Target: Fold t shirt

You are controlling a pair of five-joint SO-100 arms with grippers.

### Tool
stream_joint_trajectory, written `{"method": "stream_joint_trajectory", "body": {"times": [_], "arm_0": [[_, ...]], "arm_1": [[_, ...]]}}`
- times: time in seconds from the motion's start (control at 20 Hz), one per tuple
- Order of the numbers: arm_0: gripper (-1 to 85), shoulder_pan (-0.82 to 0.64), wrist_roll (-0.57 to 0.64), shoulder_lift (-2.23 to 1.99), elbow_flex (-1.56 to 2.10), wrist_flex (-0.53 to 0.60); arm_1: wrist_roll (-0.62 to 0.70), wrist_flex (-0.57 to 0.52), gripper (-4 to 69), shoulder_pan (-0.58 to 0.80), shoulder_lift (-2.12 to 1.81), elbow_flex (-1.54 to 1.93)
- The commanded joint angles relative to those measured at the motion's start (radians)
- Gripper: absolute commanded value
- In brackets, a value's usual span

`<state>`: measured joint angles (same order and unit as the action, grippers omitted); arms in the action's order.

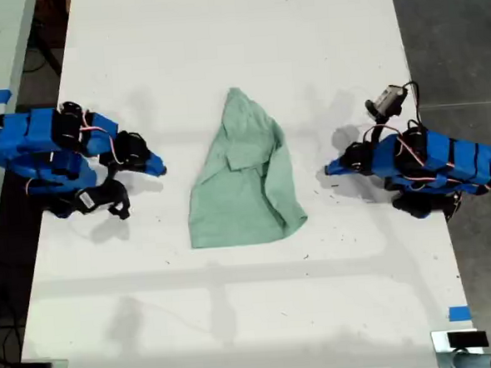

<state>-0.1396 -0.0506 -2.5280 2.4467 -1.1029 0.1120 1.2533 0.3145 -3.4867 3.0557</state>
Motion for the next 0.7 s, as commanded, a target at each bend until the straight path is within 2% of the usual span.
{"method": "stream_joint_trajectory", "body": {"times": [0.0,0.1,0.2,0.4,0.55,0.65], "arm_0": [[20.6,0.129,-0.126,0.239,-0.189,0.011],[21.7,0.189,-0.216,0.341,-0.215,0.021],[22.3,0.196,-0.241,0.417,-0.238,0.041],[22.0,0.179,-0.21,0.597,-0.295,0.141],[21.7,0.179,-0.187,0.761,-0.391,0.16],[18.7,0.173,-0.176,0.854,-0.439,0.16]], "arm_1": [[-0.011,0.008,2.2,0.006,-0.018,0.057],[-0.008,0.008,2.2,0.008,-0.018,0.057],[-0.009,0.009,2.2,0.008,-0.018,0.057],[-0.011,0.009,2.2,0.008,-0.018,0.057],[-0.011,0.009,2.2,0.008,-0.018,0.057],[-0.009,0.009,2.2,0.008,-0.018,0.057]]}}
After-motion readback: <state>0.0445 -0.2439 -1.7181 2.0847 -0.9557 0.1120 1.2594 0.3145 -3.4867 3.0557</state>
